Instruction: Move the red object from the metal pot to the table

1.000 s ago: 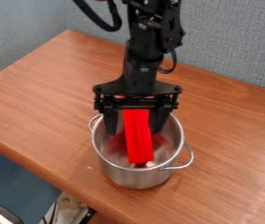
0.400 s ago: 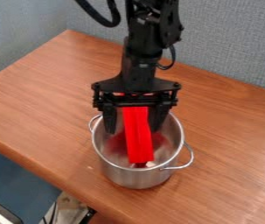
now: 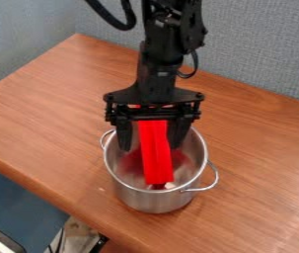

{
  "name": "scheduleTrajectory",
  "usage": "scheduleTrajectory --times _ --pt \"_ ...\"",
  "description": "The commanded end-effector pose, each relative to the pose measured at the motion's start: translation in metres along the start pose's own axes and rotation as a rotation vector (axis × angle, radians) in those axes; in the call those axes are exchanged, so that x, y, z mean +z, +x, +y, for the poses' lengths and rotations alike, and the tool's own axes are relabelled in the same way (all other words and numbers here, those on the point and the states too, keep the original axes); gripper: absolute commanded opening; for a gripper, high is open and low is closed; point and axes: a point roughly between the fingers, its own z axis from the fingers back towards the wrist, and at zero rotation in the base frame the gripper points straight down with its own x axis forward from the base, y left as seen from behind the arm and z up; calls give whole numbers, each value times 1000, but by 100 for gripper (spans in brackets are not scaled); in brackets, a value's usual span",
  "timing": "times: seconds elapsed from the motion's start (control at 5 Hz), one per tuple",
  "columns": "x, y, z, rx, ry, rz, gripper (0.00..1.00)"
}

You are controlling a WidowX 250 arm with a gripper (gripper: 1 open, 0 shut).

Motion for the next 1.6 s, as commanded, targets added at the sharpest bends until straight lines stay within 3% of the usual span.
scheduleTrajectory --times 0.0,1.2,1.4 --pt "14 8 -3 20 -44 -36 100" --pt "-16 16 0 65 18 -24 100" --pt "-21 18 0 71 27 -20 0"
